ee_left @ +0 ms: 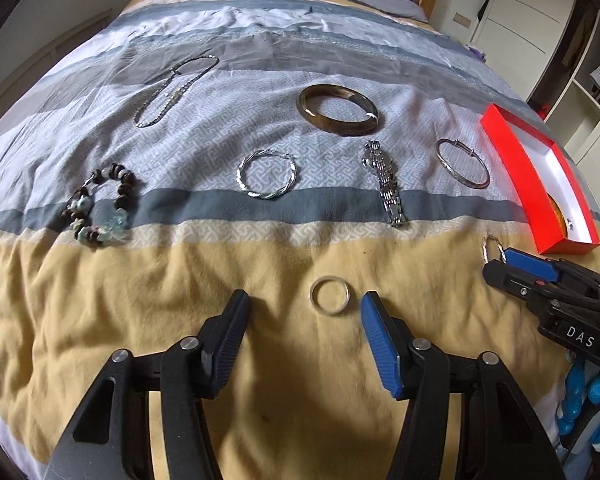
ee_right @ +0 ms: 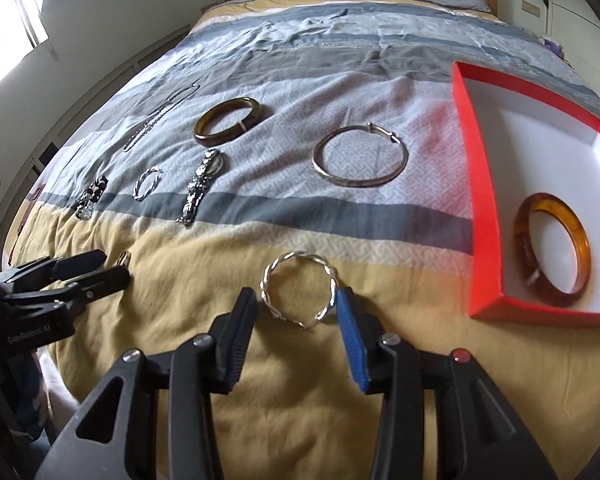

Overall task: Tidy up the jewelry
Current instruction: 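Grasp a small gold ring with the left tool while the right tool grasps the twisted silver bangle, then lower both held items into the red box and open both tools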

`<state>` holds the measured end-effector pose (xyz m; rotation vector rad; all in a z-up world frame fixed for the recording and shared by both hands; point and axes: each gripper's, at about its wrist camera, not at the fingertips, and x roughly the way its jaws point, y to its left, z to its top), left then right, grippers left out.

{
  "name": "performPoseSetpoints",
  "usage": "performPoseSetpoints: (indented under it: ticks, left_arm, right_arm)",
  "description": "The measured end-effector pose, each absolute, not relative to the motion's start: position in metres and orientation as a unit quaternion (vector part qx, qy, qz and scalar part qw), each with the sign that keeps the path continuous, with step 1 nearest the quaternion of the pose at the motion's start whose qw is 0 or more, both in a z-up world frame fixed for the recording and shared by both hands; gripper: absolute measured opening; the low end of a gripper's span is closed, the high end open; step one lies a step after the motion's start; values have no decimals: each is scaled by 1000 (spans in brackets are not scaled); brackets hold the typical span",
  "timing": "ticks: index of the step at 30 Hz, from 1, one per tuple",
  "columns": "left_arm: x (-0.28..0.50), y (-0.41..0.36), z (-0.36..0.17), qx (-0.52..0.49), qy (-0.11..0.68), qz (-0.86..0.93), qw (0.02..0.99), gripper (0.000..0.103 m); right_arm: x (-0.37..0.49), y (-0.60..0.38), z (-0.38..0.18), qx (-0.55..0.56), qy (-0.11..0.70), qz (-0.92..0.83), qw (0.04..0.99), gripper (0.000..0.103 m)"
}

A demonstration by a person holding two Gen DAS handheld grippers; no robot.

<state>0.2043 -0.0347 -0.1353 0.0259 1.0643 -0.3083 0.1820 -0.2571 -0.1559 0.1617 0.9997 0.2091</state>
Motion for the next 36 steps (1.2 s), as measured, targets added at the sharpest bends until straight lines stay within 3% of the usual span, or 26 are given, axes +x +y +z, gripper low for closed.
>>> performPoseSetpoints:
  ticks: [2,6,24,36]
  left_arm:
    - [207,-37,-136,12,506,-150,850,45]
    - [208,-45,-137,21,506,-159,848,20]
    - [183,-51,-107,15,487,-162,858,20]
    - [197,-154,-70,6,467,-269,842,20]
  right_arm:
    - [184,-257,-156,76,477,101,870,40]
    - [186,-253,-158,65,475,101,872,40]
    - [157,-261,-125,71,444,102,887,39]
    - [140,-362,-86,75,412,31,908,38]
